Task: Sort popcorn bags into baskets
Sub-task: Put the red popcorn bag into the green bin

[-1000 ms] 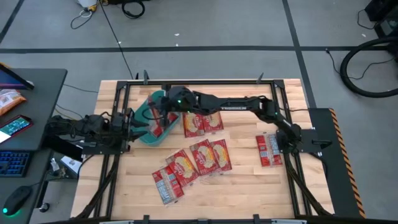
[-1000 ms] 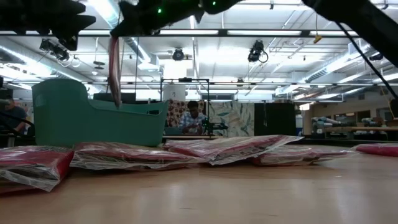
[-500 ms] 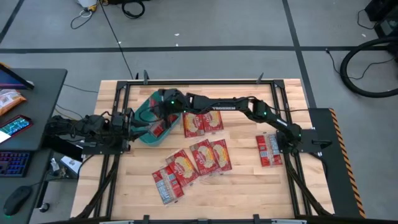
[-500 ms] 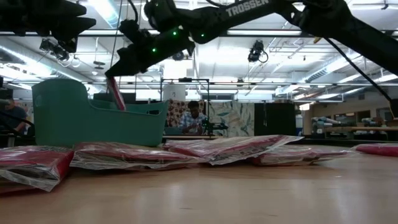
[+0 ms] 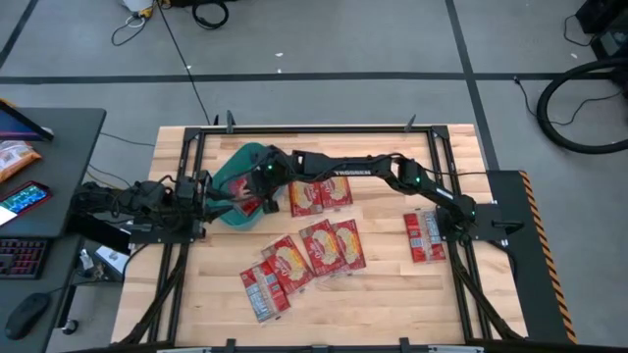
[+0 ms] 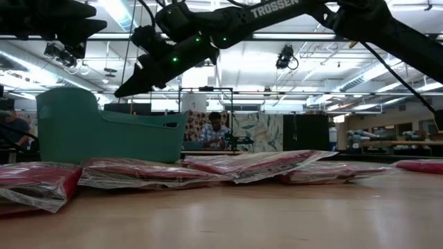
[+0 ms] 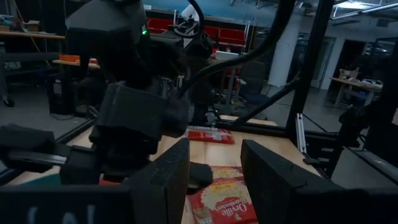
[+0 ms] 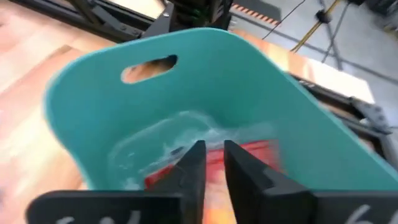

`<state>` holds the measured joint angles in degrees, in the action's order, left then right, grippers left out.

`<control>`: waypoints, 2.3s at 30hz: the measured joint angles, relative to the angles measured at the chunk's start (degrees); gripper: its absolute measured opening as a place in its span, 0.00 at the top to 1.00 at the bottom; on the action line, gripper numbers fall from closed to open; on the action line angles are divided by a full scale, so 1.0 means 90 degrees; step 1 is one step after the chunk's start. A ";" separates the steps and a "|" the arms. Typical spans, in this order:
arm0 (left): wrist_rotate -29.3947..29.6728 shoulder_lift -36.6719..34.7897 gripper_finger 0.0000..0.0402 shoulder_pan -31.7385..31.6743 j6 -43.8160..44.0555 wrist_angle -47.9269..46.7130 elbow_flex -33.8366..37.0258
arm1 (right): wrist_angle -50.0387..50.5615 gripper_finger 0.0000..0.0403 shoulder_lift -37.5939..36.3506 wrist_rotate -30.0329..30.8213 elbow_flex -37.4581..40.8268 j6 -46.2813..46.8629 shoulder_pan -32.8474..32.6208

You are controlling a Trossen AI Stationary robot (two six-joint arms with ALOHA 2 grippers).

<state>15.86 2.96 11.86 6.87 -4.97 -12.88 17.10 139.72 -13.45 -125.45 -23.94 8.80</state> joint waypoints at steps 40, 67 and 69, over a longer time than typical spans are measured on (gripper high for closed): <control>-0.0002 0.0002 0.63 0.0000 0.0046 -0.0148 0.0000 | 0.5194 0.67 -0.0974 0.3518 0.0007 0.2897 -0.1560; -0.0002 0.0002 0.63 -0.0002 0.0177 -0.0295 0.0000 | 0.5617 0.67 -0.1748 0.3492 0.2162 0.4838 -0.1801; 0.0000 0.0002 0.63 -0.0002 0.0177 -0.0294 0.0000 | 0.5067 0.67 -0.2138 0.3392 0.2778 0.5192 -0.1802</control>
<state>15.85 2.98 11.84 8.47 -7.62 -12.88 62.70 120.48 17.08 -100.45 22.78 -7.42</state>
